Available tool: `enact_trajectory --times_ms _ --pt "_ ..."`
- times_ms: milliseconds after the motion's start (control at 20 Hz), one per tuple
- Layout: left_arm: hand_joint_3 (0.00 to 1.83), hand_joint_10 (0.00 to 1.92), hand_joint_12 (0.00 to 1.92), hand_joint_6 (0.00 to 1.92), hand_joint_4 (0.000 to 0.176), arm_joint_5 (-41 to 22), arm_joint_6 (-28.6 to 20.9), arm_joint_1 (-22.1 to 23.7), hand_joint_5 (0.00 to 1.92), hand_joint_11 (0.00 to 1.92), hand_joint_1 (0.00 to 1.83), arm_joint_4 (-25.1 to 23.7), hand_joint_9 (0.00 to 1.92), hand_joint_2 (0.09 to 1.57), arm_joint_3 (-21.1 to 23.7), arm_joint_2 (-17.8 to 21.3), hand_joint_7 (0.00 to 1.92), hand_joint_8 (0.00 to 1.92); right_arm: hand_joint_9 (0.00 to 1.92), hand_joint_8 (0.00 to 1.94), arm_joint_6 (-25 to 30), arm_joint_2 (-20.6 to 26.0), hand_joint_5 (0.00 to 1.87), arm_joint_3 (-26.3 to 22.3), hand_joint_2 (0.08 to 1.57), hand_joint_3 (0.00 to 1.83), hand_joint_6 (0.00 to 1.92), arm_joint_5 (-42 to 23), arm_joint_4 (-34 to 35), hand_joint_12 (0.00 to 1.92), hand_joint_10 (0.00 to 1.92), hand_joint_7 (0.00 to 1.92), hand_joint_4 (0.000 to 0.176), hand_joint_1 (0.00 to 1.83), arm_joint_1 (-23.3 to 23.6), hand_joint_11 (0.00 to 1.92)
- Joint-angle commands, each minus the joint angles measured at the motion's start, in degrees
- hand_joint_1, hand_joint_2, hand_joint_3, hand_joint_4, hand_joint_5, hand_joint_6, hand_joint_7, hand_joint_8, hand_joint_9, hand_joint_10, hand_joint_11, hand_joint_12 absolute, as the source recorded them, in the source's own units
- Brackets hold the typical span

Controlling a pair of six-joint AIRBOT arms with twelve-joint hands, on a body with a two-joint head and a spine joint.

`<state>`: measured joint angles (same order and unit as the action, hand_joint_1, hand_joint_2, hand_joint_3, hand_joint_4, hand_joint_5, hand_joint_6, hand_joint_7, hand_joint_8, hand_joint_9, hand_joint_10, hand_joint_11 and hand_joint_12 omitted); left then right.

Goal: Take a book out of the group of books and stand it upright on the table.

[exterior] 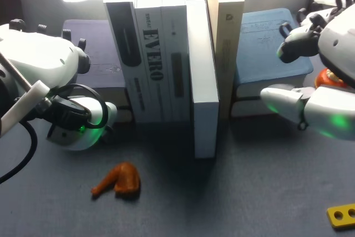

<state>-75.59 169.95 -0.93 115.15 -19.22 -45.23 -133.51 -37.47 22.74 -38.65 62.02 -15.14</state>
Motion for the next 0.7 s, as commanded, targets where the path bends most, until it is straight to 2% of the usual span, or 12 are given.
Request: enact_trajectory --times_ms 0,150,200,250,300,350,400,450,500,550,600,650 --pt "0.00 0.01 0.88 0.00 0.000 0.4 0.4 0.8 0.30 0.00 0.22 -5.6 0.32 1.38 -0.1 -0.1 0.37 0.00 0.35 0.61 0.4 0.2 0.71 0.0 1.23 0.00 0.31 -2.6 -3.5 1.85 1.25 0.65 0.000 0.05 0.9 0.02" --pt "0.00 0.01 0.93 0.00 0.000 0.4 0.4 0.9 0.31 0.00 0.21 -5.6 0.33 1.38 0.1 -0.1 0.39 0.00 0.37 0.64 0.7 0.1 0.71 0.3 1.23 0.00 0.34 -2.5 -3.5 1.86 1.28 0.64 0.000 0.07 0.9 0.06" --pt "0.00 0.05 1.10 0.04 0.000 0.4 0.4 0.9 0.48 0.00 0.27 -5.6 0.46 1.37 0.2 -0.1 0.56 0.03 0.41 0.89 0.8 0.1 0.71 0.3 1.24 0.00 0.52 -2.3 -3.5 1.87 1.36 0.64 0.000 0.09 1.0 0.11" --pt "0.00 0.10 1.32 0.07 0.000 0.4 0.4 0.8 0.59 0.00 0.27 -5.6 0.57 1.38 0.1 -0.1 0.68 0.07 0.44 1.07 0.8 0.1 0.68 0.4 1.25 0.00 0.79 -2.2 -3.5 1.90 1.40 0.64 0.000 0.07 1.0 0.13" --pt "0.00 0.47 1.48 0.10 0.000 0.4 0.4 0.8 0.72 0.14 0.32 -5.6 0.60 1.39 0.1 -0.1 0.75 0.19 0.47 1.25 0.9 0.0 0.65 0.4 1.25 0.00 1.04 -2.1 -3.5 1.92 1.53 0.66 0.000 0.09 1.1 0.19" --pt "0.01 0.78 1.54 0.11 0.000 0.4 0.4 0.8 0.77 0.21 0.30 -5.6 0.55 1.40 0.0 -0.1 0.74 0.39 0.45 1.34 0.9 -0.1 0.65 0.6 1.26 0.00 1.12 -2.0 -3.5 1.92 1.63 0.65 0.000 0.09 1.1 0.21" --pt "0.00 0.94 1.57 0.11 0.000 0.4 0.4 0.8 0.78 0.22 0.28 -5.6 0.50 1.41 0.0 -0.1 0.71 0.51 0.45 1.37 1.2 -0.1 0.64 0.8 1.26 0.00 1.14 -1.8 -3.5 1.92 1.66 0.65 0.000 0.08 1.1 0.21" --pt "0.01 1.36 1.85 1.35 0.090 0.4 0.4 0.8 0.57 0.28 0.63 -5.6 0.53 1.39 0.1 -0.1 0.70 0.99 0.54 1.44 1.7 -0.2 0.74 1.3 1.26 0.00 1.45 -1.5 -3.5 1.92 1.78 0.79 0.000 0.08 1.1 0.31" --pt "0.01 1.53 1.92 1.07 0.000 0.4 0.4 0.7 0.60 0.36 0.37 -5.6 0.59 1.44 0.1 -0.1 0.70 1.27 0.59 1.48 2.5 -0.3 0.79 1.7 1.26 0.00 1.61 -1.2 -3.5 1.92 1.84 0.86 0.000 0.06 1.0 0.35" --pt "0.01 1.65 1.92 1.13 0.000 0.4 0.4 0.7 0.64 0.46 0.34 -5.6 0.71 1.46 0.1 -0.1 0.76 1.41 0.71 1.54 3.5 -0.3 0.85 2.1 1.26 0.00 1.63 -0.5 -3.5 1.92 1.90 0.95 0.000 0.01 0.9 0.44" --pt "0.01 1.65 1.92 1.13 0.000 0.4 0.4 0.7 0.64 0.46 0.34 -5.6 0.71 1.46 0.1 -0.1 0.76 1.41 0.71 1.54 4.3 -0.3 0.85 2.4 1.26 0.00 1.63 0.5 -3.5 1.92 1.90 0.95 0.000 0.01 0.8 0.44" --pt "0.00 1.76 1.92 1.23 0.000 0.4 0.4 0.7 0.68 0.53 0.36 -5.6 0.77 1.45 0.1 -0.1 0.82 1.53 0.82 1.56 4.8 -0.3 0.91 2.9 1.26 0.00 1.62 1.5 -3.5 1.92 1.90 1.03 0.000 0.01 0.5 0.55"
